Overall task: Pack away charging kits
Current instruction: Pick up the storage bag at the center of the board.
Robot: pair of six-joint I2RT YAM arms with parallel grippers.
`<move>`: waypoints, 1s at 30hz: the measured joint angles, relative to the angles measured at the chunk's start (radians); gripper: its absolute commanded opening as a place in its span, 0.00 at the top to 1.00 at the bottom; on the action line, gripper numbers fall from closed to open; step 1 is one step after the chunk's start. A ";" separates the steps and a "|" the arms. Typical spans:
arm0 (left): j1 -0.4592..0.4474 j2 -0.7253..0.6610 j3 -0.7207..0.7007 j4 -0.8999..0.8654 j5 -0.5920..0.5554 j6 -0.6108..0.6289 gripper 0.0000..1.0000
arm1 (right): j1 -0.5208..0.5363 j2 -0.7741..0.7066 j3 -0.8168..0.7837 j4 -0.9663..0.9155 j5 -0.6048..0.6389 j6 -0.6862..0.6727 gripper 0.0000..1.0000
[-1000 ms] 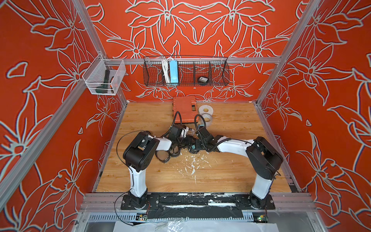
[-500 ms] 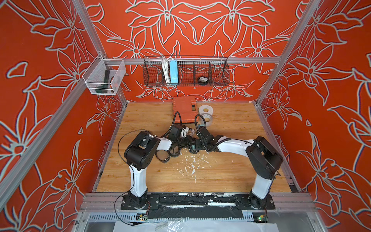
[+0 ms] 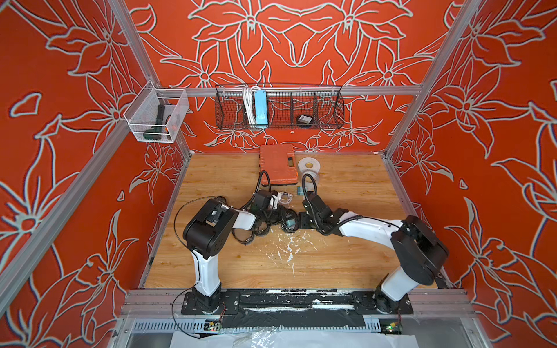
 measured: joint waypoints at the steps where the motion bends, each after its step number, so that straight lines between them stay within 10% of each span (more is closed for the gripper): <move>1: 0.000 -0.018 -0.014 -0.009 -0.007 0.000 1.00 | 0.001 -0.040 -0.024 0.015 0.000 -0.003 0.53; 18: -0.023 -0.753 0.032 -0.067 -0.267 -0.103 1.00 | 0.262 -0.808 -0.352 0.239 0.162 -0.208 0.54; 30: -0.188 -1.006 0.186 -0.034 -0.354 0.090 1.00 | 0.572 -0.629 -0.100 0.378 0.270 -0.480 0.61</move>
